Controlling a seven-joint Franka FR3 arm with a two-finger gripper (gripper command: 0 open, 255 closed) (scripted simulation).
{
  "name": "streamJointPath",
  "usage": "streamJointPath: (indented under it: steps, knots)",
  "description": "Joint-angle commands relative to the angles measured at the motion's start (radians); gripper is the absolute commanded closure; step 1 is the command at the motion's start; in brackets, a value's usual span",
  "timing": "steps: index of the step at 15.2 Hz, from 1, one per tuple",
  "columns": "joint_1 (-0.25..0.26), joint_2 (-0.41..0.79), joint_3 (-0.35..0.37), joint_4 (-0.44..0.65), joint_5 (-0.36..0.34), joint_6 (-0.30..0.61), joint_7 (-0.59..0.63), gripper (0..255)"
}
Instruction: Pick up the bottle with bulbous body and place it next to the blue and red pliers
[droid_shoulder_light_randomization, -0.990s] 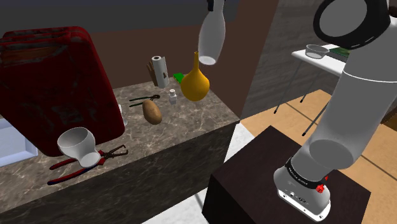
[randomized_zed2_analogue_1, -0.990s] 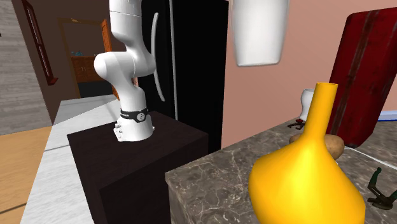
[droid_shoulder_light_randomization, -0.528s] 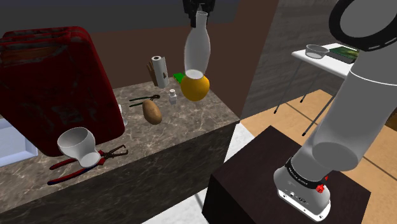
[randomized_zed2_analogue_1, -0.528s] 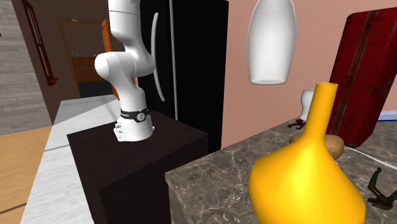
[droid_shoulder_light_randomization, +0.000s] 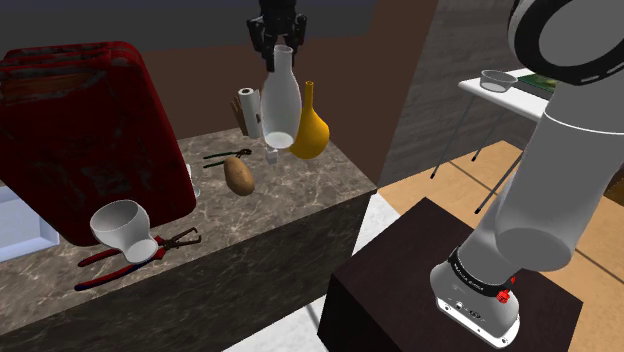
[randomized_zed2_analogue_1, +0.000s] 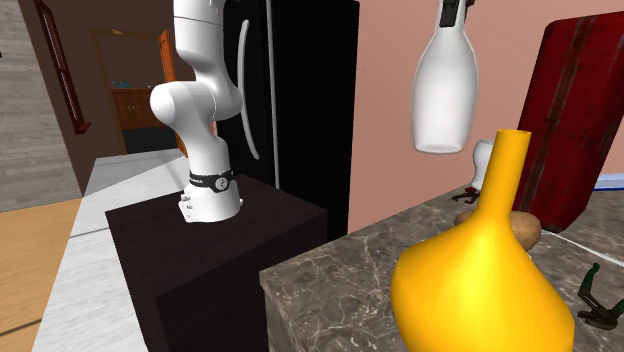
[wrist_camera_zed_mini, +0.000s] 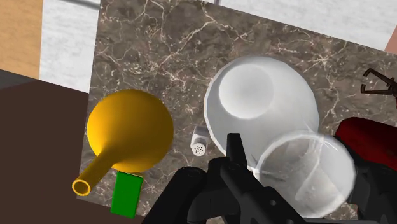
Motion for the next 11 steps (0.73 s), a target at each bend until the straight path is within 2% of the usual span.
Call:
streamJointPath:
  steps: [1, 11]
  knots:
    - [0.022, 0.018, 0.014, -0.013, -0.004, 0.031, 0.037, 255]
    - [0.151, 0.181, 0.073, 0.041, -0.045, 0.136, 0.218, 255]
